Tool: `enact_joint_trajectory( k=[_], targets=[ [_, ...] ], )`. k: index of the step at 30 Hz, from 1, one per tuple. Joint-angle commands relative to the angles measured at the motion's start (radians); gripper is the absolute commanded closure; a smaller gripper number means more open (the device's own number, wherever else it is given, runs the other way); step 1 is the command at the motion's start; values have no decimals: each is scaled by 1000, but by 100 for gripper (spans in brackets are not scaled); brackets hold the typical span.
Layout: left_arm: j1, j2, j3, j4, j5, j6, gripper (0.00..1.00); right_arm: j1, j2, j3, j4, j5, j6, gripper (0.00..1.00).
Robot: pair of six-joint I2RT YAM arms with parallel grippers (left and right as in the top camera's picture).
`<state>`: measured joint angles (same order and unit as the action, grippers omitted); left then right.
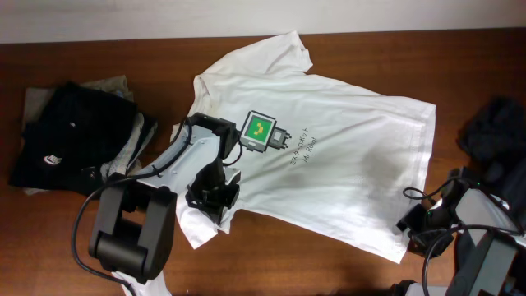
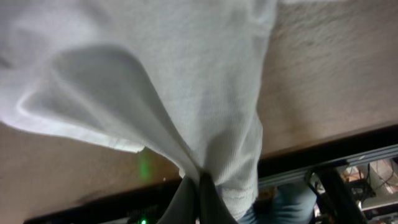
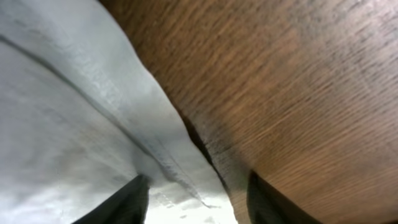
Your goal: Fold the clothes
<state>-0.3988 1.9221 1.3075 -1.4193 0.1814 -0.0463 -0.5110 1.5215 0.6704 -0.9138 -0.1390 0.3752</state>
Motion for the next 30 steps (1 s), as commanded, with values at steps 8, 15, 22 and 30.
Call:
enact_joint_trajectory(
  k=[8,15,22,30],
  targets=[
    [73,-21,66,20,-52,-6,37,-101,22,306,-113,200,75,93],
    [192,-8,63,422,-216,-6,32,-172,22,368,-198,190,68,8],
    [297,171,50,619,-238,-5,47,-183,22,368,-195,66,-2,16],
    [497,198,50,501,-411,-143,100,-161,22,367,-179,-68,-85,18]
  ],
)
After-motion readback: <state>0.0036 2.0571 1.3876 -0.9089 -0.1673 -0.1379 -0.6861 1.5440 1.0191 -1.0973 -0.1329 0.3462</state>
